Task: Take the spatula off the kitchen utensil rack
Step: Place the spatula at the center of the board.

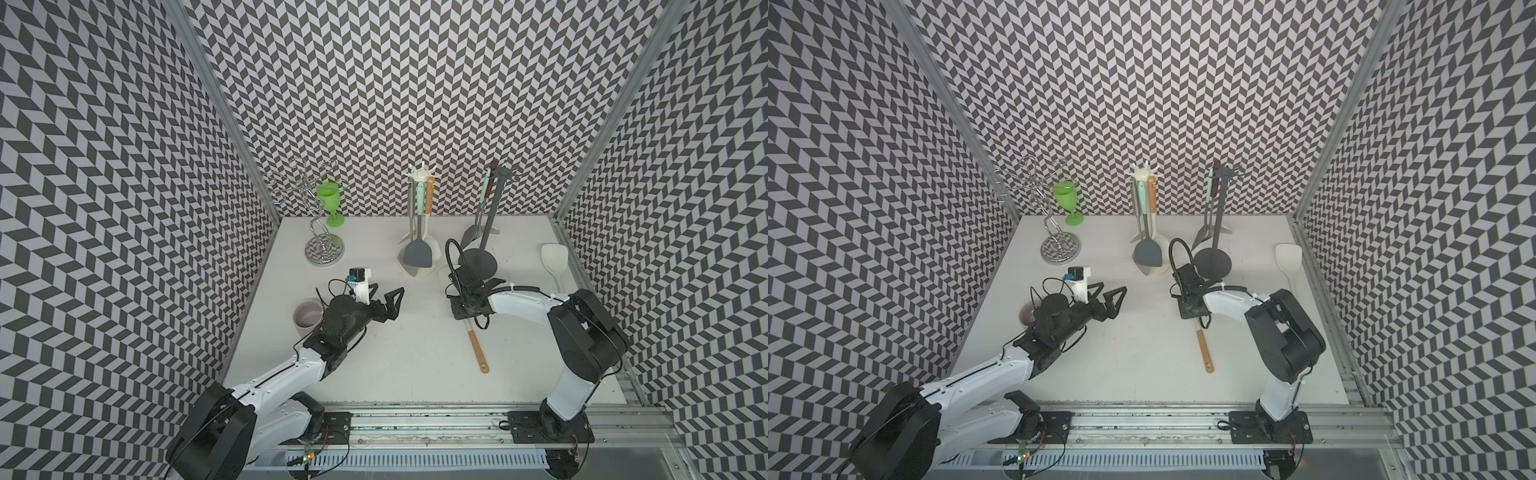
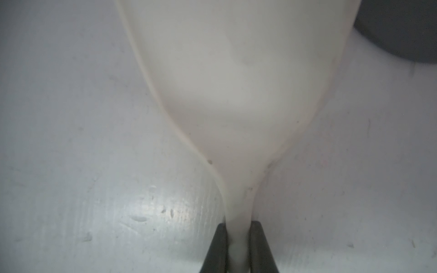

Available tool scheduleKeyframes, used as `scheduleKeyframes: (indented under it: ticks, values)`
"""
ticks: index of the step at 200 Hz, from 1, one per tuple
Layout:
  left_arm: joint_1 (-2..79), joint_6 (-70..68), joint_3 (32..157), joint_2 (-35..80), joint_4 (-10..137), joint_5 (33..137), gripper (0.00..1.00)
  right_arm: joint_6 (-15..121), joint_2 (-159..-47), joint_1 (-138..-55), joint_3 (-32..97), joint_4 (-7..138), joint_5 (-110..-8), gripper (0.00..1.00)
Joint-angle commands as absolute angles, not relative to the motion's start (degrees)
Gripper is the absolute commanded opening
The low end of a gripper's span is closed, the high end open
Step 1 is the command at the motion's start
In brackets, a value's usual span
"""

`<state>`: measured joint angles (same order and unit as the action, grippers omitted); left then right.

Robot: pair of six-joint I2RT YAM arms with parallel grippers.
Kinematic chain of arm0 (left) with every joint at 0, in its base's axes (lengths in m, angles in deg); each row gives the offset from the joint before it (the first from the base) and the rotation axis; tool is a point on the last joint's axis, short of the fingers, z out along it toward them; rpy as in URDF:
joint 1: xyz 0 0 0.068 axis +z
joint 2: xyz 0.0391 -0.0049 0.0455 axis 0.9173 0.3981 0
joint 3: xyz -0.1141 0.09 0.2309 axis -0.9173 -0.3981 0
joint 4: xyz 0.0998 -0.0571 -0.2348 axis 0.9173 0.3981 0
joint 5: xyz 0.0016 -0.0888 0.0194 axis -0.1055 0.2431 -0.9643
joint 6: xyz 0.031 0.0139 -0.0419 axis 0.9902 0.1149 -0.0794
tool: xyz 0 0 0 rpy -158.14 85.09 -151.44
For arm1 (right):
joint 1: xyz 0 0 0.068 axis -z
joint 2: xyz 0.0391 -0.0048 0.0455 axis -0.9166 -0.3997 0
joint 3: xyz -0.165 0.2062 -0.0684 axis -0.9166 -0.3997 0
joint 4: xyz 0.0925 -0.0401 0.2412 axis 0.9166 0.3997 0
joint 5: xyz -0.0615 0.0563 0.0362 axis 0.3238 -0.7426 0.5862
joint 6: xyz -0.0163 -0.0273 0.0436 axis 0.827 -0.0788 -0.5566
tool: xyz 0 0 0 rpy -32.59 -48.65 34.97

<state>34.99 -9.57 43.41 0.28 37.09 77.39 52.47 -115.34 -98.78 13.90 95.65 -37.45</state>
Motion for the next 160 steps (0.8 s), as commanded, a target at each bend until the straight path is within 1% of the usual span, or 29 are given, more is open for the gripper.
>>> scheduleKeyframes:
  ticks: [1, 19, 36, 55, 70, 99, 112, 139, 160]
  values:
    - [35.3, -8.4, 42.1, -1.8, 35.0, 76.0, 1.00, 52.7, -110.1, -98.2, 14.5, 102.4, -35.8, 0.00]
    - [35.3, -8.4, 41.8, -2.7, 35.0, 75.2, 1.00, 53.8, -106.9, -96.3, 14.8, 104.7, -36.9, 0.00]
    - [35.3, -8.4, 41.4, -3.4, 34.9, 74.9, 1.00, 55.5, -104.6, -92.4, 13.9, 104.8, -39.4, 0.00]
    - [35.3, -8.5, 40.4, -3.8, 33.8, 74.3, 1.00, 56.9, -104.4, -87.5, 12.6, 104.0, -41.8, 0.00]
    - [35.3, -8.6, 40.1, -3.7, 33.5, 73.8, 1.00, 57.7, -104.8, -85.3, 12.1, 102.8, -42.9, 0.00]
    - [35.4, -8.4, 39.8, -4.1, 33.6, 73.3, 1.00, 59.3, -107.9, -81.7, 13.0, 102.9, -40.9, 0.00]
    - [35.3, -8.5, 39.5, -4.7, 33.5, 73.2, 1.00, 60.3, -108.8, -79.3, 13.4, 102.4, -41.8, 0.00]
    - [35.3, -8.8, 38.9, -5.8, 33.5, 72.8, 1.00, 63.5, -108.3, -74.3, 13.3, 100.4, -42.4, 0.00]
    - [35.3, -9.1, 38.8, -6.1, 33.4, 72.9, 1.00, 65.9, -108.2, -71.6, 13.6, 98.6, -40.7, 0.00]
